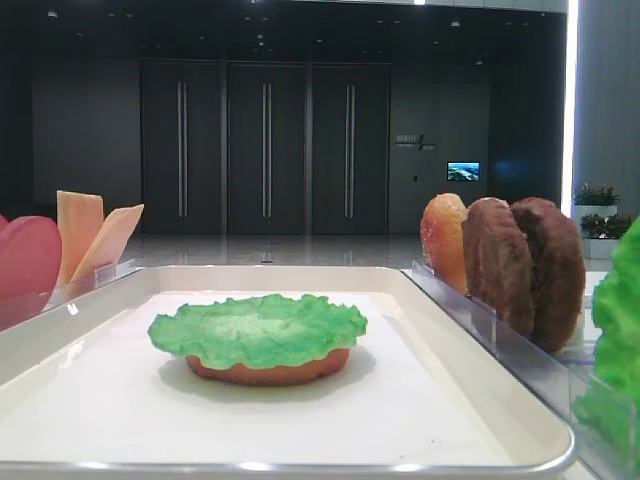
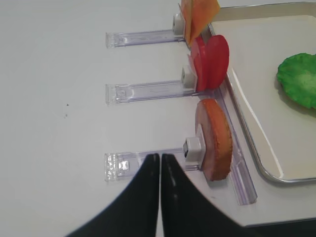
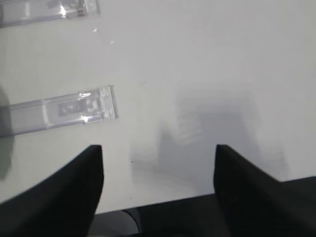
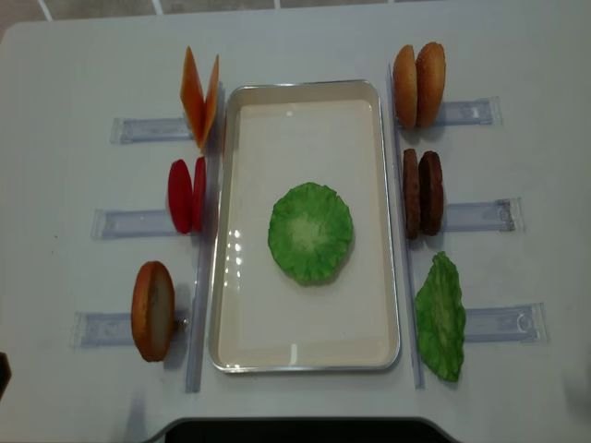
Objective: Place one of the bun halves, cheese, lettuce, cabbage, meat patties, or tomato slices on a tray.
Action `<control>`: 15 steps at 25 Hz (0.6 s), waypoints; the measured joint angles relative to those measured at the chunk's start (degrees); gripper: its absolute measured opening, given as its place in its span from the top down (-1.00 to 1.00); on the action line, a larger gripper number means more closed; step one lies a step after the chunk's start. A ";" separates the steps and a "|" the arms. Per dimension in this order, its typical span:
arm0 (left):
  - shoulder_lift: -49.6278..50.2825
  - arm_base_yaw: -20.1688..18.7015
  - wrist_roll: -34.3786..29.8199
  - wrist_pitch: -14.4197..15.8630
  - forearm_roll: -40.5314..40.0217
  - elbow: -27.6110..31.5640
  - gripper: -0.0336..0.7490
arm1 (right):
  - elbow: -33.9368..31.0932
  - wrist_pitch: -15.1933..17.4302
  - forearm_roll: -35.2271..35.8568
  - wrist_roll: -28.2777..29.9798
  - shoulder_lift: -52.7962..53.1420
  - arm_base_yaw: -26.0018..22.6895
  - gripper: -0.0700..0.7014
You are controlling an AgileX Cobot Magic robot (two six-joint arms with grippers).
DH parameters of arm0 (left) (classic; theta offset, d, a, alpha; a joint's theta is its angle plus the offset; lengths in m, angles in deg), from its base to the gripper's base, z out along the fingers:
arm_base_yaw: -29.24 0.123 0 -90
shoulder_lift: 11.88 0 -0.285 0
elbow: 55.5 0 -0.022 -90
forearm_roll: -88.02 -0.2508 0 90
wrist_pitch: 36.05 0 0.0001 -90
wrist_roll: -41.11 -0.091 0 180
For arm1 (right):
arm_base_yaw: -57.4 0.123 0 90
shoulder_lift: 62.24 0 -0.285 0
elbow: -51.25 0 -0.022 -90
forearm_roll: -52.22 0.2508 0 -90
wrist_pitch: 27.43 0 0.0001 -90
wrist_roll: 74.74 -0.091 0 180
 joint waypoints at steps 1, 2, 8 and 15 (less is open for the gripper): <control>0.00 0.00 0.00 0.00 0.00 0.00 0.92 | -0.51 0.08 0.15 0.54 2.33 0.00 -0.36; 0.00 0.00 0.00 0.00 0.00 0.00 0.92 | -0.66 0.07 0.40 1.19 4.93 0.00 -0.36; 0.00 0.00 0.00 0.00 0.00 0.00 0.92 | -0.88 -0.19 0.56 2.03 19.89 0.00 -0.36; 0.00 0.00 0.00 0.00 0.00 0.00 0.92 | -0.94 -0.17 0.56 2.03 29.09 0.00 -0.34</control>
